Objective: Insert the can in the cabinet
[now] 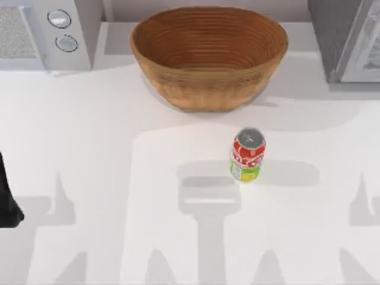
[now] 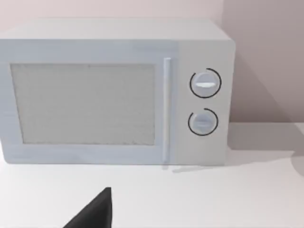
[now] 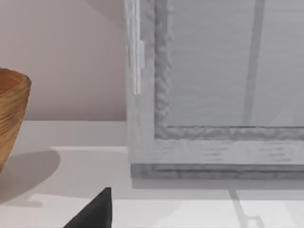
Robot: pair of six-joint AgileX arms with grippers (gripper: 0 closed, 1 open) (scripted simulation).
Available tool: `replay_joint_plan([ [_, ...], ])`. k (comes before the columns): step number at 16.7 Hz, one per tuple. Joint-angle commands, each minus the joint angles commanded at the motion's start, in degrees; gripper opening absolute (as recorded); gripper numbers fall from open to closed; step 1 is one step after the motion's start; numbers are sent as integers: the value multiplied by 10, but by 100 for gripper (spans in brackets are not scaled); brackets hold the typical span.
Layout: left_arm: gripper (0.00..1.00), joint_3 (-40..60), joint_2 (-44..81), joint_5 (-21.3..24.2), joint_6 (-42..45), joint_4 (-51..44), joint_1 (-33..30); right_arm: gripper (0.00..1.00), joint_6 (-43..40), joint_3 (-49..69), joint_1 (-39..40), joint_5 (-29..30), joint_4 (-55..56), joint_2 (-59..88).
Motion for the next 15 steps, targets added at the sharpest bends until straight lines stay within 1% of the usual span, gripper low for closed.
replay_joint_plan([
  [4, 100, 0, 0, 0, 0, 0, 0, 100, 0, 5, 8, 6, 13, 15],
  [7, 100, 0, 0, 0, 0, 0, 0, 100, 1, 24, 38, 31, 65, 79],
  [11, 100, 0, 0, 0, 0, 0, 0, 100, 1, 65, 104, 93, 183, 231],
  [15, 100, 0, 0, 0, 0, 0, 0, 100, 2, 117, 190, 179, 338, 439],
])
